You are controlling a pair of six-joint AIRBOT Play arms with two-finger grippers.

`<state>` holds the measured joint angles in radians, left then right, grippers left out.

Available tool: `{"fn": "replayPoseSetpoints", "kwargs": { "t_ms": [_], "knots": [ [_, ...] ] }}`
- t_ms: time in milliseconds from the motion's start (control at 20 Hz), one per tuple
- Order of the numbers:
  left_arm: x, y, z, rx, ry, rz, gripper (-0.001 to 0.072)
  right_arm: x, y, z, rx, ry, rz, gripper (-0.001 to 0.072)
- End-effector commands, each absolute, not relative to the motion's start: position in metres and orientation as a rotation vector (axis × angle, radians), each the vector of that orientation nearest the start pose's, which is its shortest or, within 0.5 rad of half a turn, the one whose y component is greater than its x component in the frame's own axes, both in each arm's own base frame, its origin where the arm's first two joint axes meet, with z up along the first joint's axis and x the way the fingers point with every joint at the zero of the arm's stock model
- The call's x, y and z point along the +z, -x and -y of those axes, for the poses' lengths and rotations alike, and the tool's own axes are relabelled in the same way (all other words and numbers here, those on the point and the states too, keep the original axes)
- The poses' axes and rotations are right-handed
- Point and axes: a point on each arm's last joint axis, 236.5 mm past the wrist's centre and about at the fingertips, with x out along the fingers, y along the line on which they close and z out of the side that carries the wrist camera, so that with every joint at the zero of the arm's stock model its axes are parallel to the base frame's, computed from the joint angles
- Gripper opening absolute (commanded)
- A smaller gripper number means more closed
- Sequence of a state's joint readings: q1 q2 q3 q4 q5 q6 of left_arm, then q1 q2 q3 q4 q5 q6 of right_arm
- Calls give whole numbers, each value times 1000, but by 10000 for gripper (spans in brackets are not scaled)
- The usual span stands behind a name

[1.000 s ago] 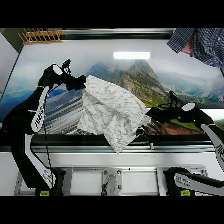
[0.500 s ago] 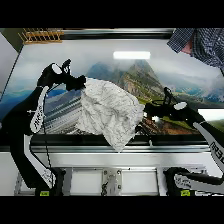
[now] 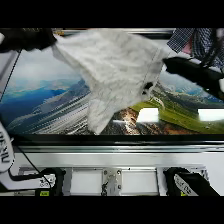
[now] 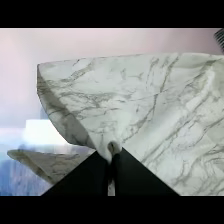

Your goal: Fold the clothes and pants, and hang the long-sleeved shirts on hangers.

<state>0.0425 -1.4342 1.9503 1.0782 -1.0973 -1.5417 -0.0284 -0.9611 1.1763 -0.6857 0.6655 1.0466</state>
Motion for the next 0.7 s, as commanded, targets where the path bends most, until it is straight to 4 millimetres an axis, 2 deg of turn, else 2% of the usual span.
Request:
{"fn": "replayPoseSetpoints", "kwargs": {
  "t_ms": [0, 100, 150, 250, 350, 500, 600, 650],
  "knots": [
    [447, -419, 77, -359, 231, -221, 6, 390, -358, -102, 468, -219, -31, 23],
    [487, -377, 81, -369, 222, -97, 6, 415, -324, -105, 484, -204, 37, 23],
    [498, -360, 81, -370, 225, -51, 7, 424, -310, -106, 491, -212, 57, 22],
    [513, -331, 79, -363, 232, 18, 6, 436, -287, -110, 508, -206, 89, 22],
    [521, -309, 76, -355, 238, 72, 6, 436, -270, -116, 537, -189, 81, 22],
    [522, -296, 72, -343, 253, 114, 6, 415, -261, -128, 584, -193, -21, 22],
    [513, -299, 71, -337, 260, 100, 6, 386, -267, -124, 555, -184, -144, 22],
    [504, -307, 71, -334, 265, 76, 6, 370, -272, -118, 518, -196, -210, 22]
  ]
}}
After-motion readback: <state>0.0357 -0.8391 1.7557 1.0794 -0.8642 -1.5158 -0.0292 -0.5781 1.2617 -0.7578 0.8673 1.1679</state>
